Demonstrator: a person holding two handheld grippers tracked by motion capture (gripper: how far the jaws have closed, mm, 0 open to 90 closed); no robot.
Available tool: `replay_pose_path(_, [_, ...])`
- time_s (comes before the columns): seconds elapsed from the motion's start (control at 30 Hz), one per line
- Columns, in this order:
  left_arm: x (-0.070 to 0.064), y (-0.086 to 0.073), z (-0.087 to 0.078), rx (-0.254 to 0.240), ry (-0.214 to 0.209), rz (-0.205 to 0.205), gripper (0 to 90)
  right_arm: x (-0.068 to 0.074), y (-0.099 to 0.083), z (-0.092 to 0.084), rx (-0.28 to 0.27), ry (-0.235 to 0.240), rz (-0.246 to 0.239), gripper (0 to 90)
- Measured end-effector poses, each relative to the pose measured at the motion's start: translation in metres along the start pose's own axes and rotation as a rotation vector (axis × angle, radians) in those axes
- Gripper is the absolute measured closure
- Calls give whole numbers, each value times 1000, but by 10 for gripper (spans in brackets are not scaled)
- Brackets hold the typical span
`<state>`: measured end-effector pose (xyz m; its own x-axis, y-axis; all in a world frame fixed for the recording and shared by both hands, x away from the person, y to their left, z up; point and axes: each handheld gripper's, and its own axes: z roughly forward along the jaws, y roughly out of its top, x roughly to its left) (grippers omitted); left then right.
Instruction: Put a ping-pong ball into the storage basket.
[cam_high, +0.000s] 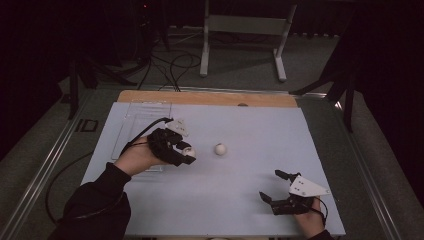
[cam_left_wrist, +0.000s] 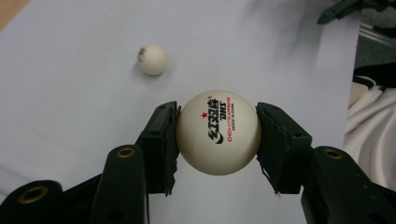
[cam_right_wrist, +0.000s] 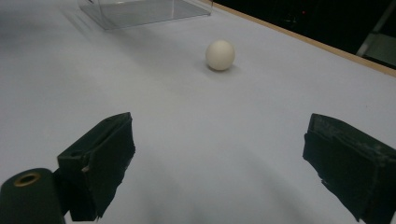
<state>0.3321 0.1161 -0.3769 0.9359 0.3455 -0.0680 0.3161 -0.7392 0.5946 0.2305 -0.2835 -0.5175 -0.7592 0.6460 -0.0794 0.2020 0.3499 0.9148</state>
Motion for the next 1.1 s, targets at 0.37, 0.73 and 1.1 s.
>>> replay_pose_path(0.37, [14,-5,-17,-23,42,-53,523,0,0,0,-2,-1,-1,88])
replay_pose_path(0.73, [20,-13,-29,-45,85,-84,523,0,0,0,0,-1,-1,89])
replay_pose_path(1.1, [32,-25,-45,-69,138,-126,523,0,1,-2,-11,-10,-1,89])
